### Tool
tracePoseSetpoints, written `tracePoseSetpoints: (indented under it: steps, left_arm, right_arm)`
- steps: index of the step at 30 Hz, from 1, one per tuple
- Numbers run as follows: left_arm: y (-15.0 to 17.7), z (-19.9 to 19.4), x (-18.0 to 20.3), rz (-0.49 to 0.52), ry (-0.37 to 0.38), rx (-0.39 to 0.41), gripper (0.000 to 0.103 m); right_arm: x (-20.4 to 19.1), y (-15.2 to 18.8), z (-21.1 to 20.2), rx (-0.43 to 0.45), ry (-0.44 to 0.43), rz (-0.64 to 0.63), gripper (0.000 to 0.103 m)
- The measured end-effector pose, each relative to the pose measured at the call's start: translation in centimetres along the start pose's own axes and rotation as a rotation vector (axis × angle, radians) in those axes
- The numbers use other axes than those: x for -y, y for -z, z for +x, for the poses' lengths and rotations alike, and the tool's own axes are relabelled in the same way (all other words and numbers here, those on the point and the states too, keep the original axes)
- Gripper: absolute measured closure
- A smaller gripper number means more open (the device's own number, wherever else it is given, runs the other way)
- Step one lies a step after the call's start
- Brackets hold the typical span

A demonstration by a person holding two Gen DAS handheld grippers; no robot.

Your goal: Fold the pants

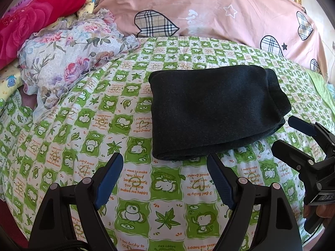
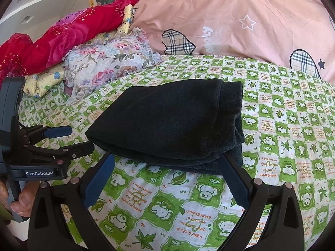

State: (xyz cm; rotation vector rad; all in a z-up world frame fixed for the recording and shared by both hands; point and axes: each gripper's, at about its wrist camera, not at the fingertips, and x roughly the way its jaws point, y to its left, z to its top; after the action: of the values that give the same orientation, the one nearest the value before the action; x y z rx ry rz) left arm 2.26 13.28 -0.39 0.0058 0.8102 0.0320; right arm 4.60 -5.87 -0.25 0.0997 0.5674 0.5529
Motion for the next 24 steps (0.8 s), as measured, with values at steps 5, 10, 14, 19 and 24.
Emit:
tracePoseSetpoints:
  steps: [5, 10, 14, 19, 24]
  left_arm:
    - [-0.03, 0.0, 0.03, 0.002, 0.0, 0.001, 0.02]
    - [-0.01, -0.01, 0.0, 0.0, 0.0, 0.0, 0.02]
    - [-0.02, 0.01, 0.0, -0.001, 0.001, -0.001, 0.02]
    - [-0.1, -0.08, -0.05, -0.002, 0.0, 0.001, 0.02]
    - [-0.14, -0.13, -0.07, -0.001, 0.0, 0.002, 0.02]
  right_arm:
    - [-0.01, -0.02, -0.02, 0.001, -0.001, -0.001, 0.004]
    - [-0.01, -0.03, -0.06, 0.004, 0.0, -0.003, 0.004]
    - [-0.01, -0.05, -0.06, 0.004, -0.001, -0.003, 0.004]
    - [-0.03, -0.05, -0.1, 0.004, 0.0, -0.003, 0.004]
    - [-0.06, -0.1, -0.09, 0.004, 0.0, -0.004, 0.004]
